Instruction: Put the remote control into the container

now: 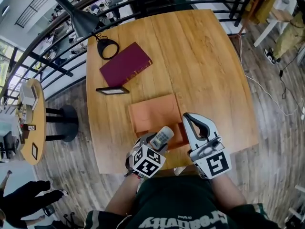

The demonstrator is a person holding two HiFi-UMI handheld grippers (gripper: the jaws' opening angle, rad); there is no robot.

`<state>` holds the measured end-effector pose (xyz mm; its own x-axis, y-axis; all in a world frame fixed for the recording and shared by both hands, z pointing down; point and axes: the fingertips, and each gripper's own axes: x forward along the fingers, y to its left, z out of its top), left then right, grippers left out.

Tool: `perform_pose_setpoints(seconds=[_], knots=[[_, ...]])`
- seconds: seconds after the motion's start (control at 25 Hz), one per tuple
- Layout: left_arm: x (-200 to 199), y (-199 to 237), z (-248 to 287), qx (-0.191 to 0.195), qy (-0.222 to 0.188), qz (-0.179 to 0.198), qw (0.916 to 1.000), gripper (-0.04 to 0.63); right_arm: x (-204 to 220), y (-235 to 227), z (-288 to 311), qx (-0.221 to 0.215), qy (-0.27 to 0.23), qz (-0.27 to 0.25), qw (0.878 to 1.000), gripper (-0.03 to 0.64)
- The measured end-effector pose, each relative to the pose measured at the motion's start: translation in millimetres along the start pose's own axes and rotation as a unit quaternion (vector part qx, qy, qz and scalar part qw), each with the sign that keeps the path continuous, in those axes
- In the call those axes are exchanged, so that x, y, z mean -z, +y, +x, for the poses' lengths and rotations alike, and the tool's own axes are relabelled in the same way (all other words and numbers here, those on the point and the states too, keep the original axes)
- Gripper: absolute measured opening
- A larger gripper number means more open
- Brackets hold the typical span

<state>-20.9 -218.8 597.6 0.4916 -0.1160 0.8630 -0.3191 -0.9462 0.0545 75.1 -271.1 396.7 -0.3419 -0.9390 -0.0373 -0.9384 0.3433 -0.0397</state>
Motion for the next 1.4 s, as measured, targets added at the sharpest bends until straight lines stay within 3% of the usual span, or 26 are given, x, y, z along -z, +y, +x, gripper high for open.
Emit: perform_pose_setpoints(seconds=[0.16,0.72,1.4], knots=[[10,-4,15,0.035,0.033,0.013,0.9988,0.244,5,-3,5,0.012,0.010,-0.001,1.000,0.017],[37,-6,59,0.081,0.122,0.055,0.9876,0.244,17,-4,9,0.041,0.026,-0.001,0.999,0.017],[51,-10,93,0.088,0.144,0.060,0.9838,0.244,29,-7,1,0.044,0.045,0.012,0.998,0.017]])
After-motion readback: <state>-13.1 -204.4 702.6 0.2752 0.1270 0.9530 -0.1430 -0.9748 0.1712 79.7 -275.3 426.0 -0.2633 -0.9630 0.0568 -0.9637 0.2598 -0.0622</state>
